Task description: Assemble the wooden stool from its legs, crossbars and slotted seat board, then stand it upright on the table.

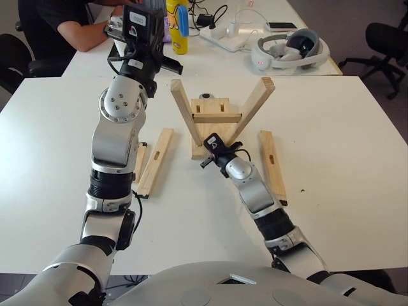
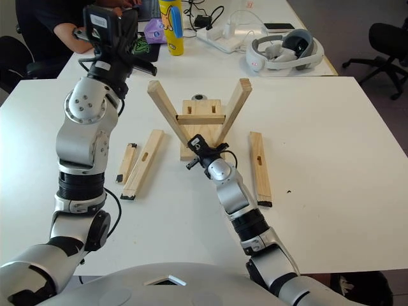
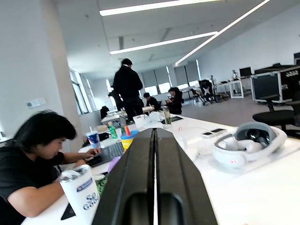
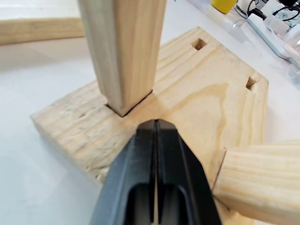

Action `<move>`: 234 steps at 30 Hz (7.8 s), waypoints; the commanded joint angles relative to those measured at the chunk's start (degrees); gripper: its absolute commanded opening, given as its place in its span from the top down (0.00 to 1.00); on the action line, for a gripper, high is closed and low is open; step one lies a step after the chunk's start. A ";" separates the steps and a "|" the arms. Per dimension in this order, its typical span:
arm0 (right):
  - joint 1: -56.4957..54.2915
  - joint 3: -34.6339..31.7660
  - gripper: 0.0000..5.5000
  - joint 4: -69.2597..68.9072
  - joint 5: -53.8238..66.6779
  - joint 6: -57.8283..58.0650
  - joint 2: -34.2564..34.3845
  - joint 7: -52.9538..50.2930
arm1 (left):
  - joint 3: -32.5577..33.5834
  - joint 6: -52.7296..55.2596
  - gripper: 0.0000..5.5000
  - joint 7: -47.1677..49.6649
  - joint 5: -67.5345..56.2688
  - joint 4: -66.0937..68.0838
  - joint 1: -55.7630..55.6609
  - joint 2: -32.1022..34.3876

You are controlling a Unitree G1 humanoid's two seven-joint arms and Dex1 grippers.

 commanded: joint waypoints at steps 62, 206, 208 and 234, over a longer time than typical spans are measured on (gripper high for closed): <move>8.77 -19.42 1.00 -39.77 13.54 -0.17 -6.83 -5.99 | -9.84 14.93 1.00 -0.25 9.13 -19.88 22.49 -2.76; -10.07 -8.06 1.00 -1.27 8.58 -8.59 -37.66 37.27 | -23.18 24.19 1.00 -23.23 9.72 6.17 15.57 11.04; -11.39 -6.65 1.00 4.54 7.00 -11.23 -35.19 34.73 | -23.75 24.02 1.00 -23.42 9.83 6.42 15.26 10.68; -1.96 -3.35 1.00 -13.79 15.76 -1.50 -37.42 50.47 | -23.70 21.92 1.00 -24.34 9.38 8.74 15.30 8.30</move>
